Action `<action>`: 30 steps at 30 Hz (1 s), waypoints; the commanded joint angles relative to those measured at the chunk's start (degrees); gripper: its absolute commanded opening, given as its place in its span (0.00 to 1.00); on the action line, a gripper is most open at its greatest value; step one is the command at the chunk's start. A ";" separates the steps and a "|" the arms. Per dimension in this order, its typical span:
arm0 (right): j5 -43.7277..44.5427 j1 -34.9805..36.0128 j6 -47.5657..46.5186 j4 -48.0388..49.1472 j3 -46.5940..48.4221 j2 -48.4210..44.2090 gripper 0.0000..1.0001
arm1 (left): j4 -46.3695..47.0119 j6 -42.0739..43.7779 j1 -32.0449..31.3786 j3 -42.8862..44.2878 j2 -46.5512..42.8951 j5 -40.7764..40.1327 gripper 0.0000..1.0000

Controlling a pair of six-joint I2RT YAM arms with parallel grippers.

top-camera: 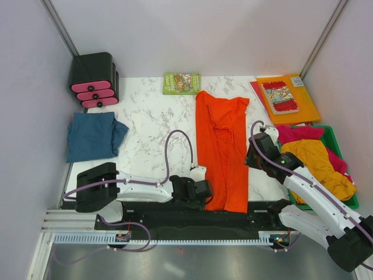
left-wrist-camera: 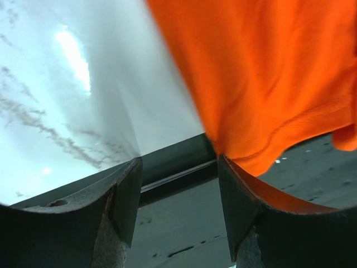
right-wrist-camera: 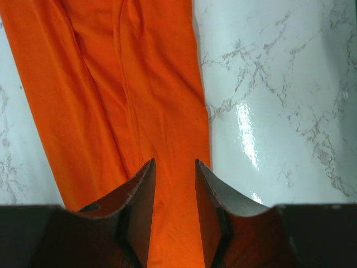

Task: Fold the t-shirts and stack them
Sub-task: Grab the bottom of the folded rectangular tshirt with both arms

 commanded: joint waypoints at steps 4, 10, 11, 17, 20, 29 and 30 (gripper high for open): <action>-1.97 0.19 -1.60 0.25 0.19 -2.26 0.42 | 14.71 -3.25 0.47 -1.80 -2.90 0.82 0.64; -3.38 0.19 -2.39 0.95 0.02 -1.29 0.43 | 15.33 -4.74 0.21 -2.06 -2.45 1.09 0.63; -3.64 0.19 -2.65 1.39 0.02 -1.20 0.43 | 16.47 -4.83 0.21 -2.67 -2.45 1.26 0.63; -4.17 0.19 -3.53 2.36 0.28 0.38 0.43 | 16.57 -6.50 0.30 -2.24 1.67 4.33 0.62; -4.17 0.19 -4.23 2.53 0.98 1.17 0.43 | 17.00 -7.47 0.21 -3.28 2.73 5.04 0.55; -4.96 0.19 -4.76 3.06 0.63 1.79 0.42 | 17.71 -9.14 -0.23 -4.78 3.08 5.40 0.45; -5.05 0.19 -4.76 2.98 0.63 1.61 0.42 | 17.62 -8.97 -0.32 -4.70 2.91 5.31 0.45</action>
